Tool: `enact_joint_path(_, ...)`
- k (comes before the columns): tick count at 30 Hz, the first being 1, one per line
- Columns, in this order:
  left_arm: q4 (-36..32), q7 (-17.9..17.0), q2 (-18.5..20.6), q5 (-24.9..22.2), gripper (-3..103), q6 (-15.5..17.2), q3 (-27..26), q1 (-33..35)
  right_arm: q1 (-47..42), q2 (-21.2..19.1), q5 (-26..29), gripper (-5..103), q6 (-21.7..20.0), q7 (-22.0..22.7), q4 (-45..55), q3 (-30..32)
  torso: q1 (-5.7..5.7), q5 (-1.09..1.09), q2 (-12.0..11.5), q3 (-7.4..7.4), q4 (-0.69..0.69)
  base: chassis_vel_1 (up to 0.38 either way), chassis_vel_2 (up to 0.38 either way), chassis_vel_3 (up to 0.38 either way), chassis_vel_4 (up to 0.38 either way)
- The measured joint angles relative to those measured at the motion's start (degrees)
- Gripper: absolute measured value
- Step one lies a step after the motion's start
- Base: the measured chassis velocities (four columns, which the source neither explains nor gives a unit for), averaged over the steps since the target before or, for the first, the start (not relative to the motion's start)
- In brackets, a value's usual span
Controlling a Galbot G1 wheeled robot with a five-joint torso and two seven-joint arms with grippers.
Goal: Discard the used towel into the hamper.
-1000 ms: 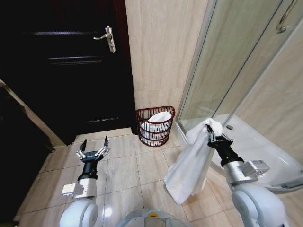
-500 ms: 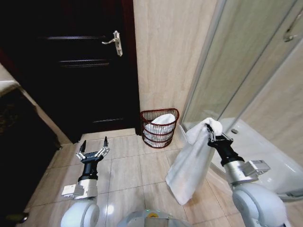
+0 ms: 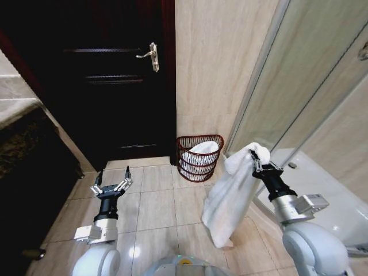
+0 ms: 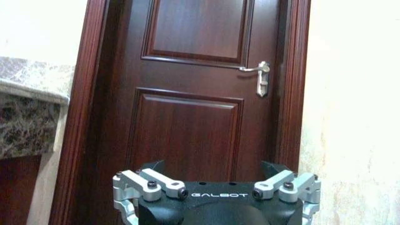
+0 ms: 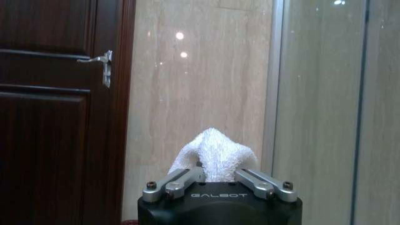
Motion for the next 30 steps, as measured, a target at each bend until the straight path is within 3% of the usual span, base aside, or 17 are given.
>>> enact_joint_path(30,-0.23,-0.69,-0.59,1.37,100,-0.16,-0.21,0.36,1.38,0.24,-0.07,3,0.59,-0.25,0.00,-0.45,2.45,0.00,6.72,4.27,0.00,0.000,0.000,0.000,0.000)
